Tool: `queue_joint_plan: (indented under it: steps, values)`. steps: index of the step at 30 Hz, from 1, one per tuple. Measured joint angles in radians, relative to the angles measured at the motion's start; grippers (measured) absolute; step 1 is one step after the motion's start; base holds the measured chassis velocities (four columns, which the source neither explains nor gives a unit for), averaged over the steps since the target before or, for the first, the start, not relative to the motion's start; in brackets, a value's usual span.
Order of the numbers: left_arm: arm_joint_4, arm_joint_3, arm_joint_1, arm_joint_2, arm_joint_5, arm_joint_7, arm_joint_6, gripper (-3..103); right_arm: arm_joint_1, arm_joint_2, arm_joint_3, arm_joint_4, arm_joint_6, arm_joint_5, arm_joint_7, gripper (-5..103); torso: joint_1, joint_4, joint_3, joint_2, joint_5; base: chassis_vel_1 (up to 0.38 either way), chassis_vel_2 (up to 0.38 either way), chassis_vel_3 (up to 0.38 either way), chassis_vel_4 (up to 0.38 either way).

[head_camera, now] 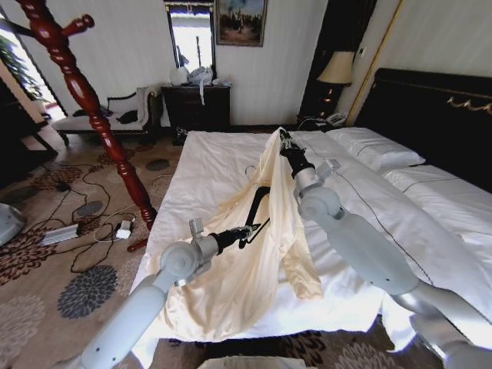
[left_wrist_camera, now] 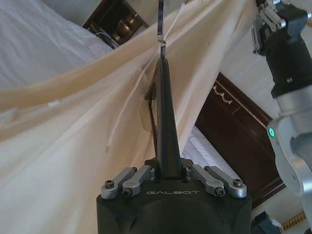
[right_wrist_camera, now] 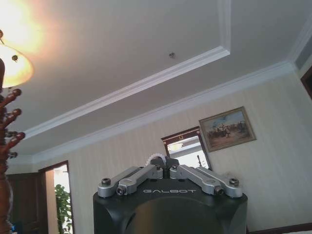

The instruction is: Pick up the clothes from the bed and hang them on the clothes hanger.

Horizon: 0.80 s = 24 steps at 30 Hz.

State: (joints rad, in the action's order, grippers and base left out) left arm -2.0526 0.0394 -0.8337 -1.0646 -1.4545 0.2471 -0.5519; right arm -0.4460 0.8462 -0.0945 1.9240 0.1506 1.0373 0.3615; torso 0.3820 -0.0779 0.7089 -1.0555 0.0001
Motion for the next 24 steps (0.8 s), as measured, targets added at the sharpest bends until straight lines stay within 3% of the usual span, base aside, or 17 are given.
queue_joint_plan:
  steps: [10,18,24]
  values:
    - [0.030,0.049,0.040,-0.008,0.022,-0.044,0.011,21,-0.042,-0.013,-0.066,0.163,-0.003,0.027,-0.012,1,0.000,0.0001,0.000,0.000,-0.0002,0.000,0.000,0.000,0.000]
    - [0.076,0.029,0.117,-0.021,0.035,-0.057,0.016,21,-0.071,-0.037,-0.111,0.238,-0.003,0.020,-0.062,1,0.000,-0.0005,0.000,0.000,-0.0002,0.000,0.000,0.000,0.000]
    - [0.075,0.023,0.144,-0.021,0.036,-0.056,0.015,21,-0.089,-0.035,-0.134,0.249,-0.007,0.014,-0.086,1,0.000,0.0005,0.000,0.000,-0.0002,0.000,0.000,0.000,0.000]
